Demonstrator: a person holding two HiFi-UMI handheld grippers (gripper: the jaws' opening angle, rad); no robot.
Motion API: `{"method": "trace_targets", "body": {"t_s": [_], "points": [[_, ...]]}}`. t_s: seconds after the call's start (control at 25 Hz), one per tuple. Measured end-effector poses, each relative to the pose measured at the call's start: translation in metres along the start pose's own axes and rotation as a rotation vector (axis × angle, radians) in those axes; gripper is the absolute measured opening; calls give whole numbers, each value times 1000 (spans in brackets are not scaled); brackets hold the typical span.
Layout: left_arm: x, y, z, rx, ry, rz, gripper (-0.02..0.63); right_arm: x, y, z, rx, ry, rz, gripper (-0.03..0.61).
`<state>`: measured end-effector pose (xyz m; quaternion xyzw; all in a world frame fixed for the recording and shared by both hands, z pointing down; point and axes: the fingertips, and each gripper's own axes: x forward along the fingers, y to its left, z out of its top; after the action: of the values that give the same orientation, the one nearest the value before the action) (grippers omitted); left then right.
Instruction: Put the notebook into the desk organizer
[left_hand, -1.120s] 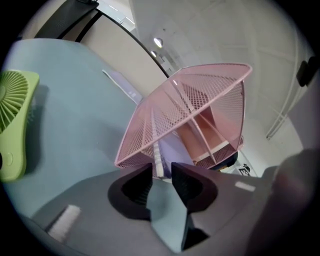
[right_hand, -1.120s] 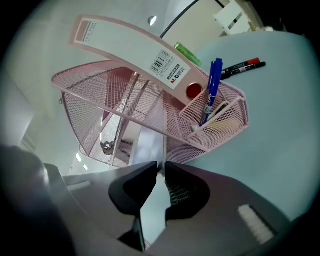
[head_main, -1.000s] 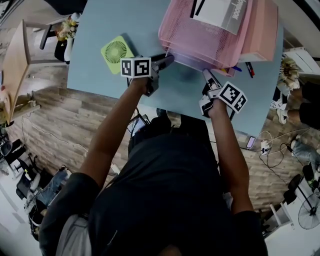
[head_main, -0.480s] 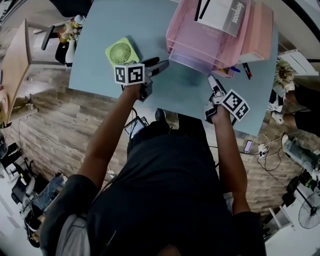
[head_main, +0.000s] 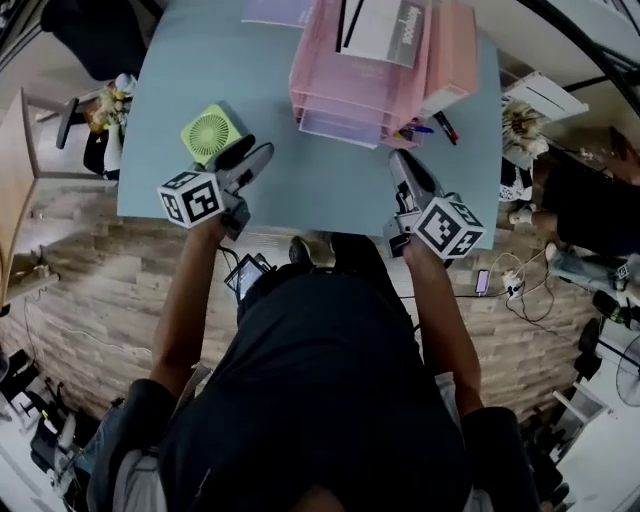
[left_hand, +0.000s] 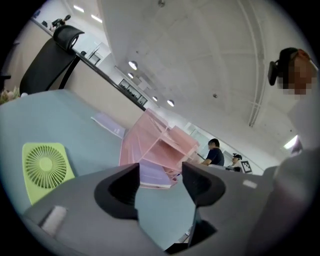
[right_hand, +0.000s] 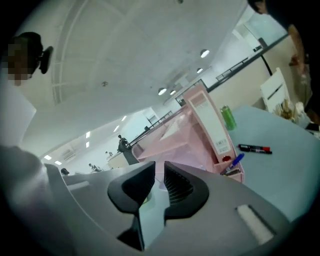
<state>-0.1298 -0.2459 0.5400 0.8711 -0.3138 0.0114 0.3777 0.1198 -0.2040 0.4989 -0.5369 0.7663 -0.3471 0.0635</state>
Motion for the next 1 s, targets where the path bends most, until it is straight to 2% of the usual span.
{"method": "trace_targets", "body": {"t_s": [0.2,0.32,0.6,0.8,1.0], "points": [[-39,-35,31,116,-84,-3,288,-30,58,22,-195,-32,103,60],[-59,-56,47,214,-117,-3,288,-43,82,22,-305,-1,103,60],[-89,-101,58,460,-130,-13,288,-62,111,24,-425,4,87,60],[-105,-126,53,526,-134,-27,288,-73,122,21,-460,3,88,61],[-116,-141,38,556,-125,-42,288,-83,128,14,-478,5,84,61]]}}
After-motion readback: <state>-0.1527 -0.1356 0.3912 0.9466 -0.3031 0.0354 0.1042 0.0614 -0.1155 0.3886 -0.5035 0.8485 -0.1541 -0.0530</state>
